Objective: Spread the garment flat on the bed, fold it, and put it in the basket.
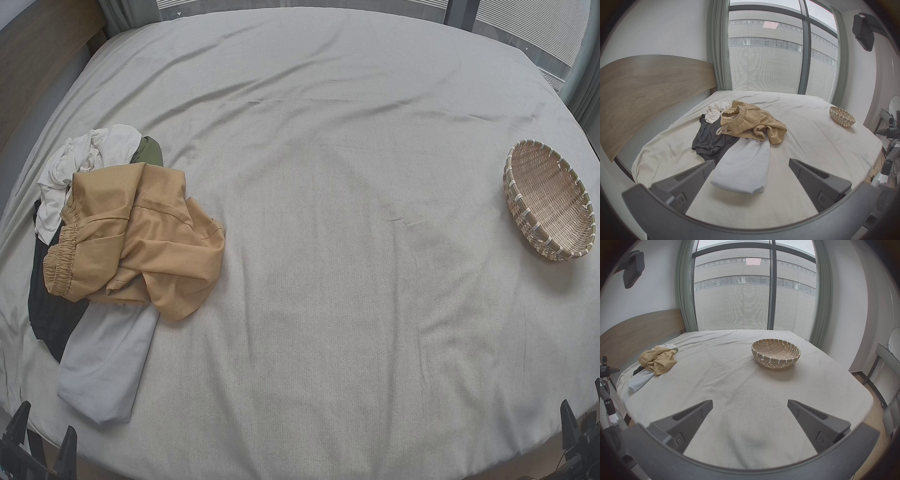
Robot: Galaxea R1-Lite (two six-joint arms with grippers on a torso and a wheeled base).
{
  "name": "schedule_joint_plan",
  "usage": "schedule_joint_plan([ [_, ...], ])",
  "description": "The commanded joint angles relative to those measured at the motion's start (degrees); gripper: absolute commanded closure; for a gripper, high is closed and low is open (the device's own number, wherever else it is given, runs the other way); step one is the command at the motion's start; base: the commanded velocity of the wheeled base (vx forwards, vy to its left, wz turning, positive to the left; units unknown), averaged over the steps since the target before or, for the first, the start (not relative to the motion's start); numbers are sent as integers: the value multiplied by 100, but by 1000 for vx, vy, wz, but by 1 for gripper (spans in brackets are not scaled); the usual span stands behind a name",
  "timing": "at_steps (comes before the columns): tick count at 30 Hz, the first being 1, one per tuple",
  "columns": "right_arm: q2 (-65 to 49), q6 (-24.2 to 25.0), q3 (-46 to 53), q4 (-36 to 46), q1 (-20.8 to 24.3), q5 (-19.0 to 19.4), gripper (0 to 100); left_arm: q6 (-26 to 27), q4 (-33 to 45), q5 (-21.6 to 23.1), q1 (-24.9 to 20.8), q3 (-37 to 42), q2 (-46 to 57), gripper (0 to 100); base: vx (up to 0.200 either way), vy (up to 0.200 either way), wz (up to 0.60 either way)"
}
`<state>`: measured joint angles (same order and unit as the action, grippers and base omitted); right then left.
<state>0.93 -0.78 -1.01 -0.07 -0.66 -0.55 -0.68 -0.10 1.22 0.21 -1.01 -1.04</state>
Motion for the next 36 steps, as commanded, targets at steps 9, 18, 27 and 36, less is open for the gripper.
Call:
schedule_joint_plan([
  [9, -57, -1, 101, -1, -4, 2, 0, -2, 1, -60, -3, 92, 104, 0, 0, 0, 0],
  [18, -57, -1, 101, -1, -4, -7, 0, -371, 159, -183, -21, -1261, -468, 0, 0, 0, 0],
  [27, -66, -1, 101, -1, 4, 2, 0, -2032, 106, 520, -161, -1973, -1848, 0, 0, 0, 0],
  [36, -66, -1, 101, -1, 4, 2, 0, -2340, -236, 748, -135, -3054, -3728, 0, 0, 0, 0],
])
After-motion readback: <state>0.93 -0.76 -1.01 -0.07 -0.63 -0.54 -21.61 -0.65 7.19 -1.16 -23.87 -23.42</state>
